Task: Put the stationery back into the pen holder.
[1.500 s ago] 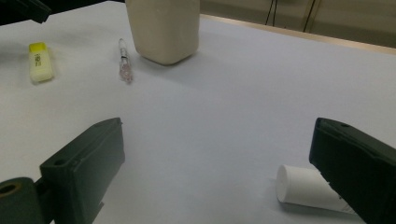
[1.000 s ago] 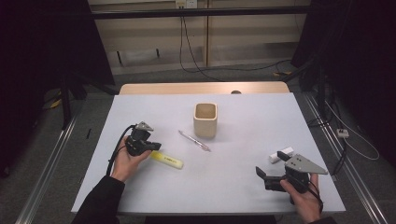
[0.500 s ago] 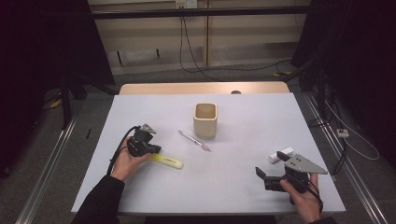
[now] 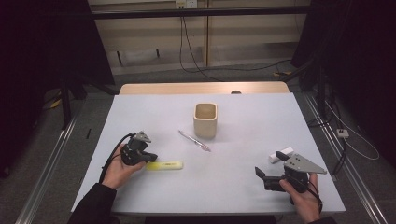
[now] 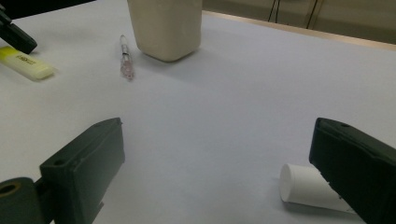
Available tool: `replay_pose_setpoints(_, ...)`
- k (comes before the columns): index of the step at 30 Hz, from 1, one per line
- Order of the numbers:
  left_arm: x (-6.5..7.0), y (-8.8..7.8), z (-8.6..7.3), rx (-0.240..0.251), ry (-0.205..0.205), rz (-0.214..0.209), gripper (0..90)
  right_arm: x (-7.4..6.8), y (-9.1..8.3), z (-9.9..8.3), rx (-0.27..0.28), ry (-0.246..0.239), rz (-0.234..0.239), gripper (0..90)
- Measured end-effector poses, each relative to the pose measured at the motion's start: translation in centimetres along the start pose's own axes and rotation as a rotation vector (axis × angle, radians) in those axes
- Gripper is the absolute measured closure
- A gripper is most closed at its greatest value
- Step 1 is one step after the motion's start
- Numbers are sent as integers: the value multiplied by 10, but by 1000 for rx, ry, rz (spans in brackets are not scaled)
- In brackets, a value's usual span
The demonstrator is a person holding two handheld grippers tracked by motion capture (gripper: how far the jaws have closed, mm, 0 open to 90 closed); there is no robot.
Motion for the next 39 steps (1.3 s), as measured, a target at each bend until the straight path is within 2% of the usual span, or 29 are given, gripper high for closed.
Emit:
replay_pose_setpoints(8, 9, -4, -8, 3, 0, -22, 900, 0, 0, 0, 0, 1, -2, 33)
replay_pose_setpoints(13, 18, -6, -12, -6, 16, -47, 900, 0, 0, 0, 2, -2, -1, 33)
replay_pose_setpoints(17, 20, -7, -14, -4, 14, -48, 900, 0, 0, 0, 2, -3, 0, 34)
replay_pose_setpoints(19, 19, -6, -13, 7, -1, -51, 900, 0, 0, 0, 2, -3, -1, 34)
replay_pose_setpoints(21, 17, -7, -13, 12, 0, -40, 900, 0, 0, 0, 2, -3, -1, 33)
replay_pose_setpoints(23, 14, -10, -10, 39, -11, -37, 875, 0, 0, 0, 1, -3, -2, 33)
replay_pose_setpoints(25, 14, -14, -7, 72, -21, -53, 858, 0, 0, 0, 0, -3, -1, 34)
replay_pose_setpoints(27, 10, -15, -7, 77, -25, -34, 796, 0, 0, 0, 0, -3, -2, 34)
replay_pose_setpoints(29, 8, -16, -6, 88, -33, -15, 689, 0, 0, 0, 0, -2, -2, 34)
replay_pose_setpoints(32, 4, -20, -1, 128, -52, 20, 435, 0, 0, 0, 1, -3, -2, 34)
replay_pose_setpoints(33, 3, -22, 0, 141, -51, 15, 372, 0, 0, 0, 1, -2, -2, 34)
replay_pose_setpoints(35, 6, -26, 2, 163, -51, -11, 313, 0, 0, 0, 1, -3, -2, 33)
replay_pose_setpoints(37, 6, -30, 6, 200, -49, -12, 195, 0, 0, 0, 0, -2, -1, 34)
replay_pose_setpoints(39, 4, -34, 8, 210, -43, -2, 99, 0, 0, 0, 0, -2, -1, 34)
Point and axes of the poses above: each handheld gripper's, and its own axes: y roughly forward along the jaws, z roughly out of its top, x roughly to its right, the point moved 10 cm from there along y, roughly forward along the jaws, and after that the axes turned 4 degrees about -y, right-handed, at the moved point
